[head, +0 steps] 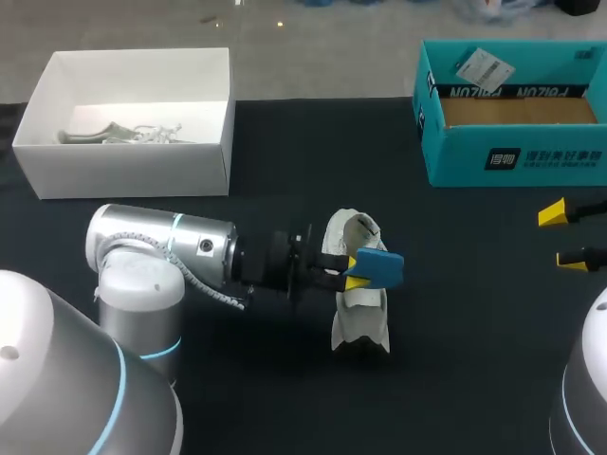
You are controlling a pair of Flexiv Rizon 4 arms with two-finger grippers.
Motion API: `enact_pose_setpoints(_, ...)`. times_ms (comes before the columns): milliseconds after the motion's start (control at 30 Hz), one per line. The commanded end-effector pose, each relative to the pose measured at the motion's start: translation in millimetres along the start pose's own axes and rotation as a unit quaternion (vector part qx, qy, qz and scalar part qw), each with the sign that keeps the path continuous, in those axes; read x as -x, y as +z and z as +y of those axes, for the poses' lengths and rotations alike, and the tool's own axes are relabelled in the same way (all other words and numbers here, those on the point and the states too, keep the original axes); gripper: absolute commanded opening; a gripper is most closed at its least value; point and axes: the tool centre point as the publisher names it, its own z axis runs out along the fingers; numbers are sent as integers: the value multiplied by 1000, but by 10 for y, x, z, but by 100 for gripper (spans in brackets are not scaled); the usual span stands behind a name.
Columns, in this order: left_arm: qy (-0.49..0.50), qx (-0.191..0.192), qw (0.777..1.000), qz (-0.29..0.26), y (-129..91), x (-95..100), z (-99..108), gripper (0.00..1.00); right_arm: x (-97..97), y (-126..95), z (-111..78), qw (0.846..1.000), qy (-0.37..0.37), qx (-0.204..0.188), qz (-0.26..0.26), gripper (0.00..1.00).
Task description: Take the shoe out of the shoebox, open the shoe tongue, remove and reinsert the insole, then place the shoe into the shoebox
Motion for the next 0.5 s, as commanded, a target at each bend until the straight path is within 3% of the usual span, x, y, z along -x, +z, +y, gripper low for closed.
enact_pose_setpoints(33,11,-15,1000,-1,19,-48,88,0,0,-1,-16,1000,0,1,-1,100)
enact_pose_setpoints(500,2,13,1000,-23,-79,-110,327,0,0,-1,-16,1000,0,1,-1,100)
